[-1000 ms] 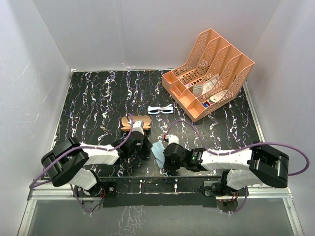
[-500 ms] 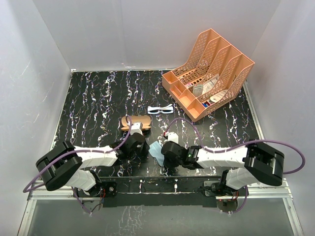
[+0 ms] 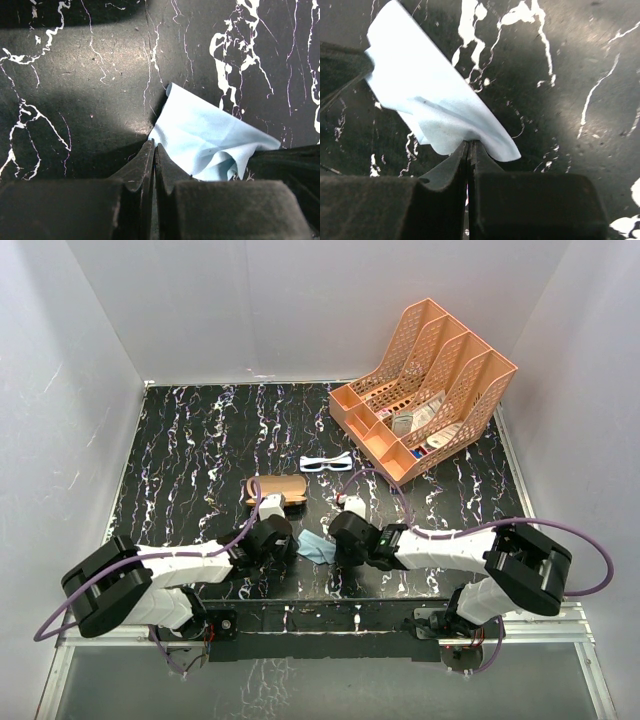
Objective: Organize the sunglasses
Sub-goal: Adjust the glasses cleaning cloth at the center of the board.
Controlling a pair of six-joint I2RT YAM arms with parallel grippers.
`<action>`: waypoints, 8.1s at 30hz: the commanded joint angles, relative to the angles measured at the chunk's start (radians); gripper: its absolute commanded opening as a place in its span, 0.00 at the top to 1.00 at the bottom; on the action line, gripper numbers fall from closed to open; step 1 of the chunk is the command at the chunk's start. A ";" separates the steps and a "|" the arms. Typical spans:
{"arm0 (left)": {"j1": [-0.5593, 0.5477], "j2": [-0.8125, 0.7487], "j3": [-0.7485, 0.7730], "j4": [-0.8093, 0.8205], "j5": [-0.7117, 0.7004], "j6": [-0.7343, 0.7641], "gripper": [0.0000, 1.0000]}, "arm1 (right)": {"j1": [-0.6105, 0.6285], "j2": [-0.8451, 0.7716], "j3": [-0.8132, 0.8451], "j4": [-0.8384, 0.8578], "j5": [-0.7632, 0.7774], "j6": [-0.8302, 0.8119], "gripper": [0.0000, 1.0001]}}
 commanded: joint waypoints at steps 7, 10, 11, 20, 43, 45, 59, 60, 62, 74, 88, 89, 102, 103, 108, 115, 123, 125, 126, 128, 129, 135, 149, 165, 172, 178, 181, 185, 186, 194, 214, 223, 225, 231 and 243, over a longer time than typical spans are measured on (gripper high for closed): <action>-0.040 0.001 -0.004 -0.202 0.002 -0.036 1.00 | -0.098 0.048 0.014 -0.168 0.047 -0.149 1.00; -0.055 -0.002 0.000 -0.214 0.000 -0.052 1.00 | -0.108 0.047 0.021 -0.165 0.041 -0.162 1.00; -0.060 -0.002 0.002 -0.221 -0.002 -0.057 1.00 | -0.110 0.047 0.023 -0.166 0.043 -0.163 1.00; -0.111 -0.017 0.046 -0.305 -0.059 -0.079 1.00 | -0.111 0.025 0.049 -0.191 0.060 -0.137 1.00; -0.114 -0.072 0.137 -0.301 -0.141 0.053 0.99 | -0.086 -0.118 0.023 -0.131 -0.001 -0.094 1.00; -0.113 -0.077 0.102 -0.224 -0.117 0.081 1.00 | -0.073 -0.124 0.018 -0.101 -0.014 -0.087 1.00; -0.113 -0.095 -0.018 -0.039 -0.096 0.137 1.00 | 0.049 -0.006 0.089 0.003 -0.009 -0.036 1.00; -0.113 -0.098 -0.018 -0.042 -0.099 0.137 1.00 | 0.049 -0.002 0.088 0.010 -0.009 -0.037 1.00; -0.113 -0.105 -0.016 -0.047 -0.105 0.139 1.00 | 0.049 0.008 0.084 0.021 -0.001 -0.039 1.00; -0.113 -0.091 -0.029 -0.007 -0.105 0.158 1.00 | 0.049 0.052 0.040 -0.028 -0.002 -0.026 1.00; -0.113 0.015 -0.049 0.023 -0.110 0.093 1.00 | -0.003 0.022 0.018 -0.156 -0.001 -0.080 1.00; -0.113 0.015 -0.047 0.020 -0.111 0.091 1.00 | -0.008 0.016 0.014 -0.159 -0.001 -0.085 1.00; -0.118 -0.023 -0.011 -0.101 -0.129 0.036 1.00 | -0.066 0.036 0.037 -0.190 -0.029 -0.157 1.00; -0.120 -0.023 -0.007 -0.114 -0.134 0.029 1.00 | -0.073 0.037 0.041 -0.189 -0.030 -0.164 1.00; -0.134 -0.013 0.023 -0.189 -0.174 -0.012 1.00 | -0.102 0.041 0.056 -0.205 -0.032 -0.192 1.00; -0.136 0.000 0.047 -0.202 -0.197 -0.013 1.00 | -0.109 0.029 0.036 -0.184 -0.050 -0.185 1.00; -0.136 -0.044 0.115 -0.221 -0.197 0.051 0.89 | -0.109 0.011 0.022 -0.161 -0.051 -0.180 1.00; -0.136 -0.057 0.134 -0.233 -0.200 0.066 0.87 | -0.109 0.000 0.023 -0.154 -0.046 -0.184 1.00; -0.137 -0.062 0.144 -0.244 -0.204 0.066 0.85 | -0.107 -0.014 0.022 -0.148 -0.046 -0.185 1.00; -0.136 -0.076 0.157 -0.256 -0.204 0.073 0.81 | -0.107 -0.041 0.022 -0.140 -0.038 -0.186 1.00; -0.136 -0.084 0.160 -0.255 -0.201 0.078 0.79 | -0.107 -0.052 0.023 -0.137 -0.033 -0.186 1.00; -0.136 -0.114 0.183 -0.312 -0.206 0.063 0.74 | -0.107 -0.109 0.013 -0.110 -0.024 -0.173 0.96; -0.136 -0.217 0.074 -0.347 -0.131 -0.045 0.62 | -0.106 -0.175 -0.043 -0.029 -0.053 -0.126 0.92; -0.135 -0.137 0.044 -0.327 -0.097 -0.126 0.62 | -0.096 -0.204 -0.065 0.019 -0.072 -0.116 0.89; -0.134 -0.086 0.073 -0.341 -0.109 -0.110 0.63 | -0.096 -0.213 -0.080 0.029 -0.074 -0.113 0.89; -0.135 -0.037 0.104 -0.353 -0.097 -0.095 0.65 | -0.097 -0.223 -0.085 0.021 -0.066 -0.117 0.88; -0.135 -0.003 0.137 -0.386 -0.100 -0.087 0.67 | -0.096 -0.228 -0.086 0.019 -0.064 -0.117 0.88; -0.135 0.038 0.175 -0.432 -0.104 -0.076 0.68 | -0.097 -0.238 -0.088 0.017 -0.063 -0.120 0.88; -0.135 0.040 0.176 -0.435 -0.103 -0.075 0.69 | -0.096 -0.241 -0.090 0.017 -0.062 -0.119 0.88; -0.135 0.054 0.179 -0.450 -0.093 -0.079 0.70 | -0.096 -0.254 -0.110 0.026 -0.063 -0.116 0.88; -0.135 0.102 0.195 -0.449 -0.077 -0.061 1.00 | -0.097 -0.253 -0.126 0.036 -0.068 -0.112 0.88; -0.135 0.100 0.249 -0.499 -0.135 -0.010 1.00 | -0.096 -0.236 -0.133 0.057 -0.082 -0.107 0.88; -0.136 0.098 0.269 -0.508 -0.150 0.006 1.00 | -0.096 -0.230 -0.136 0.062 -0.086 -0.106 0.88; -0.136 0.103 0.310 -0.529 -0.170 0.031 1.00 | -0.095 -0.238 -0.140 0.063 -0.087 -0.104 0.88; -0.136 0.107 0.288 -0.535 -0.146 0.011 1.00 | -0.096 -0.247 -0.146 0.063 -0.084 -0.103 0.88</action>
